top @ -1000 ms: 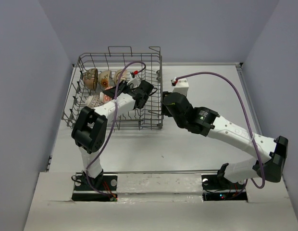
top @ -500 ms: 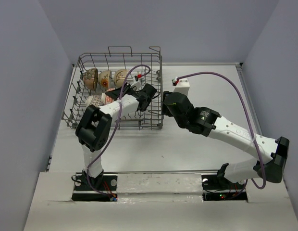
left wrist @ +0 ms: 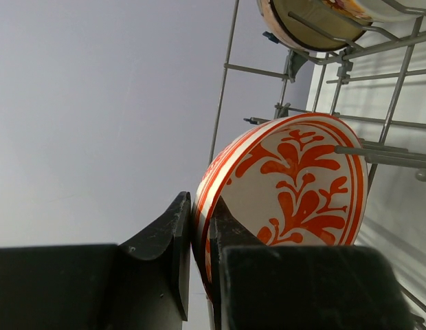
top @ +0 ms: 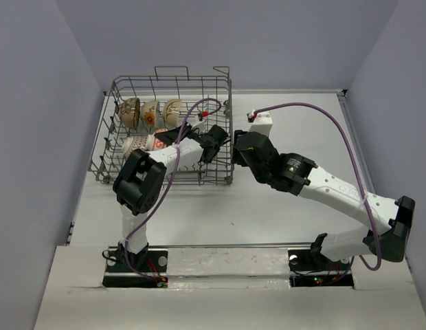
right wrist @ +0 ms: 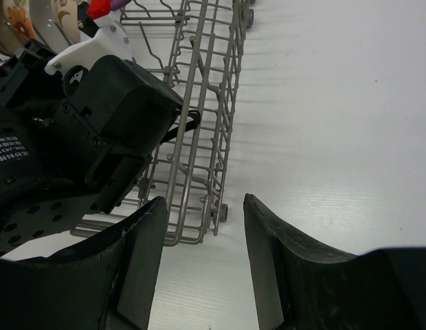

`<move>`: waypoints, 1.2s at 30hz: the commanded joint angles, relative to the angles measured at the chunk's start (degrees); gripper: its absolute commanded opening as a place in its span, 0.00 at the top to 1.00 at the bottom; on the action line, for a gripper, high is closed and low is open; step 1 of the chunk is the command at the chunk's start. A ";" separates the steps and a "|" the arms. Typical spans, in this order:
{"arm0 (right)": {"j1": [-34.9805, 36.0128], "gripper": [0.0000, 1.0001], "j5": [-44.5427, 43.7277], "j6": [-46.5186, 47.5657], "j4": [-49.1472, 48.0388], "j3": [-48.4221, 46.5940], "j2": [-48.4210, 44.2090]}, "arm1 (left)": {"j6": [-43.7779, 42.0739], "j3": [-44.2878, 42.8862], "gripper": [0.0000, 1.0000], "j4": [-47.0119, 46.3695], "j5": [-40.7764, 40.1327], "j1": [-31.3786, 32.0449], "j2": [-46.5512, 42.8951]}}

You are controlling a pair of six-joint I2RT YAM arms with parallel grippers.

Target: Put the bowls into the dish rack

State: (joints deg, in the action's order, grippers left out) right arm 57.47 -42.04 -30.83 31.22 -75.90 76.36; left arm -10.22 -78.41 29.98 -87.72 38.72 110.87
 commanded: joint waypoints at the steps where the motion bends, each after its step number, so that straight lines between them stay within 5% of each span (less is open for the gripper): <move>1: 0.62 0.46 -2.08 0.24 -2.13 0.75 -2.44 | -0.68 1.24 0.87 -3.69 0.63 3.38 0.40; 22: 0.62 0.45 -1.99 -0.02 -1.96 1.10 -2.00 | -2.26 1.68 0.71 -5.19 1.50 6.10 2.51; 36: 0.62 0.46 -1.99 -0.02 -1.96 1.37 -1.91 | 5.29 -2.01 0.69 1.57 7.65 6.28 2.95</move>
State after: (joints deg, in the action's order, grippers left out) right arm 57.47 -42.09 -30.85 31.14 -74.91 75.13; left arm -9.98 -78.30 28.03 -82.63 42.02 112.38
